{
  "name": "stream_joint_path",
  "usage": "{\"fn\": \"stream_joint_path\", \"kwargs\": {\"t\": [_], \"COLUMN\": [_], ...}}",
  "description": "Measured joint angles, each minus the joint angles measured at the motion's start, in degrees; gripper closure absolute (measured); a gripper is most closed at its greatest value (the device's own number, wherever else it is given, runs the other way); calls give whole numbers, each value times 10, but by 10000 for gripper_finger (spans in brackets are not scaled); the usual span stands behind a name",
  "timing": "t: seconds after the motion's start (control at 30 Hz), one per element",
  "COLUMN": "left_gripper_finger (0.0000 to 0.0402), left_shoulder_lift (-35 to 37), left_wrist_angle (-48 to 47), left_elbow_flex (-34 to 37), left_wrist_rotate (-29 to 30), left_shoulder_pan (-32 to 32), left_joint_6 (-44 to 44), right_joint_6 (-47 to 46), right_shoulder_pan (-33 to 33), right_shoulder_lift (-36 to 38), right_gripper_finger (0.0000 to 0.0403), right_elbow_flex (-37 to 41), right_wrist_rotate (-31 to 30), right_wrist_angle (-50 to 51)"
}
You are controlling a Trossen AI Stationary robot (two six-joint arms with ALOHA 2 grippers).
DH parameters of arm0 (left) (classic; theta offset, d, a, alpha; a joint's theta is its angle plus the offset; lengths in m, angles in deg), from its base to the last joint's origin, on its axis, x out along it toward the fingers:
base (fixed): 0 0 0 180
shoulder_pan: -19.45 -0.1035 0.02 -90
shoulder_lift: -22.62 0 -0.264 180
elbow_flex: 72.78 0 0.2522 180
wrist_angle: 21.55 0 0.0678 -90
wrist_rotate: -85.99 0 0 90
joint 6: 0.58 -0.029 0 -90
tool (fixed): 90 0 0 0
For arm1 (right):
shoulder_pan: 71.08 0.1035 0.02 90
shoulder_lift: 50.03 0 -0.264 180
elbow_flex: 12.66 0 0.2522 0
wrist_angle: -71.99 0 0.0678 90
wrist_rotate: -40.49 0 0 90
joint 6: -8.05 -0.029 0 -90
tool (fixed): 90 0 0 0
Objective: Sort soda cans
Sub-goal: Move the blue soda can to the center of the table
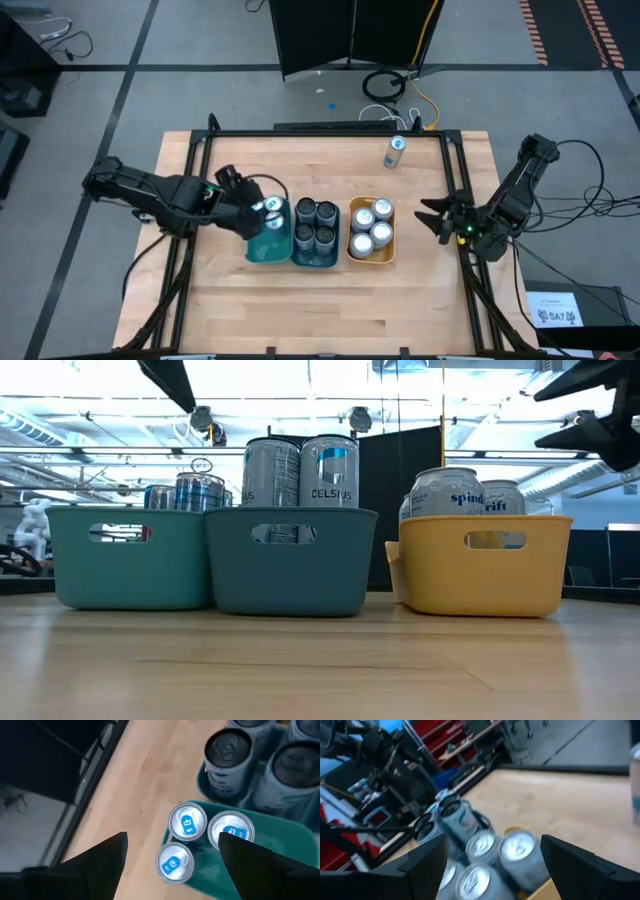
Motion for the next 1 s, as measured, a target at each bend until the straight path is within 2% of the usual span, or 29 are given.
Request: {"fn": "stream_joint_path", "kwargs": {"t": [0.1,0.23,0.37,0.53,0.7,0.8,1.0], "left_gripper_finger": [79,79,79,79,79,79,79], "left_shoulder_lift": [-4,-8,-9,-5,4,4,5], "left_wrist_angle": [4,38,139,246,311,337,378], "left_elbow_flex": [0,1,26,71,107,112,112], "left_wrist_rotate": [1,-3,-31,-82,-150,-168,-216], "left_shoulder_pan": [-8,-21,-39,-74,-127,-158,-220], "left_joint_6": [-18,-11,-56,-108,-137,-152,-179], "right_joint_6": [39,143,243,262,310,337,424], "right_shoulder_pan": [-15,-45,-87,-158,-264,-344,-543], "right_shoulder_lift": [-5,-27,-53,-60,-58,-57,-52], "right_gripper_finger": [96,97,103,104,104,104,104], "right_elbow_flex": [0,0,0,0,0,0,0], "right_wrist_rotate": [-9,-32,-72,-63,22,88,314], "right_wrist_angle": [-22,-99,-185,-238,-247,-246,-275]}}
